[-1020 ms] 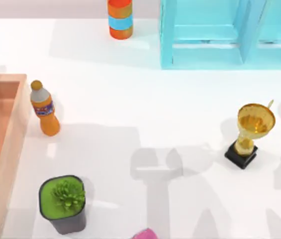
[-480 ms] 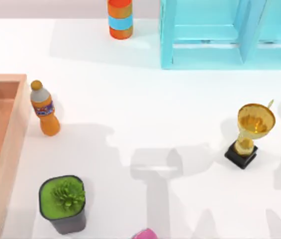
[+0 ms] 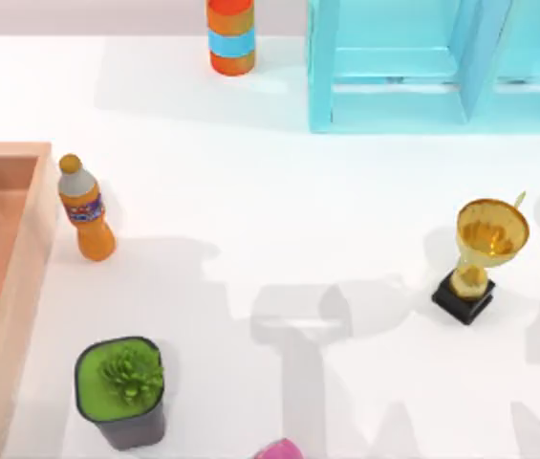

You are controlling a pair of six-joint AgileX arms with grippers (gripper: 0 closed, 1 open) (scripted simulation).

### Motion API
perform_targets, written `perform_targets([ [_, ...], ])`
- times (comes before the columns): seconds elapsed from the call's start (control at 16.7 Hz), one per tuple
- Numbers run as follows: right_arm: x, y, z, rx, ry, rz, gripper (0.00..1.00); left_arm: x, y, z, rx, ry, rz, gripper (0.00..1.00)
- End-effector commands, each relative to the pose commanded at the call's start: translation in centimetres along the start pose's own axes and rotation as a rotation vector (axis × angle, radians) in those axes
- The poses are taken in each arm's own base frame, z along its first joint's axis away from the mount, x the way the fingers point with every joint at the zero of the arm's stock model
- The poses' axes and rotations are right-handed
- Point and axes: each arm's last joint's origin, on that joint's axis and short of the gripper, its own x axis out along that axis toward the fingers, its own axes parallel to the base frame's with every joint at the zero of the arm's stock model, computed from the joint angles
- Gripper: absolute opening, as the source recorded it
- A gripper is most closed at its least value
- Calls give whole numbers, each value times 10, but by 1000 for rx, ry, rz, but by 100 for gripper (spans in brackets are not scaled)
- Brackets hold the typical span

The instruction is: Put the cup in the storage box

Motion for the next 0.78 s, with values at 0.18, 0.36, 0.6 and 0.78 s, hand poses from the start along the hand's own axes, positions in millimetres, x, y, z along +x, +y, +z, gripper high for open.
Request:
perform_targets([
  [0.18, 0, 0, 0, 0, 0, 0, 100, 0, 0, 0, 0, 0, 0, 68],
  [0.36, 0, 0, 0, 0, 0, 0, 100, 0, 0, 0, 0, 0, 0, 90],
  [0.6, 0, 0, 0, 0, 0, 0, 100, 0, 0, 0, 0, 0, 0, 100],
  [0.78, 0, 0, 0, 0, 0, 0, 100, 0, 0, 0, 0, 0, 0, 100],
])
